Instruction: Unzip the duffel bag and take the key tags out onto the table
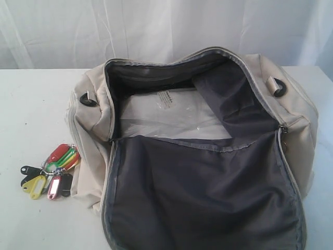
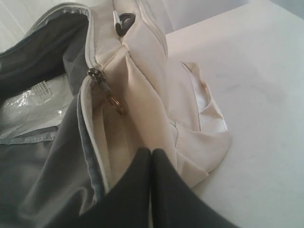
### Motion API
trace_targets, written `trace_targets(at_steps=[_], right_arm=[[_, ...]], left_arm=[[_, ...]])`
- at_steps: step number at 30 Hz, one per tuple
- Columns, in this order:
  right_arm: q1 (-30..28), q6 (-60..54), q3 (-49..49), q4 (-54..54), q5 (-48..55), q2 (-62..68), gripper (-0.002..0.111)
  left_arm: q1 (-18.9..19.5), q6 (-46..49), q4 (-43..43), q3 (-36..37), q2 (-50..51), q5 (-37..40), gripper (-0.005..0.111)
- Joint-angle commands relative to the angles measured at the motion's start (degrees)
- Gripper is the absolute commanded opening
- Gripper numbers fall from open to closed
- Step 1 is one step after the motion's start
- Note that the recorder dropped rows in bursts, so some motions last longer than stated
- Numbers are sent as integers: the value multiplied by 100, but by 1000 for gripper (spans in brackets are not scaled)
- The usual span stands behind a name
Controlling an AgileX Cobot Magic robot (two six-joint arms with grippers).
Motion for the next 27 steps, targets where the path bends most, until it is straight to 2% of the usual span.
trace_targets(at_steps=[1, 24, 27], right_arm=[[-49, -46, 13, 64, -79, -20, 0], [-49, -46, 13, -79, -99, -20, 0], [-49, -484, 13, -148, -112, -20, 0]], left_arm=[[-11, -18, -14, 19, -23, -22, 0], [-11, -18, -14, 19, -23, -22, 0], [-11, -18, -14, 19, -23, -22, 0]])
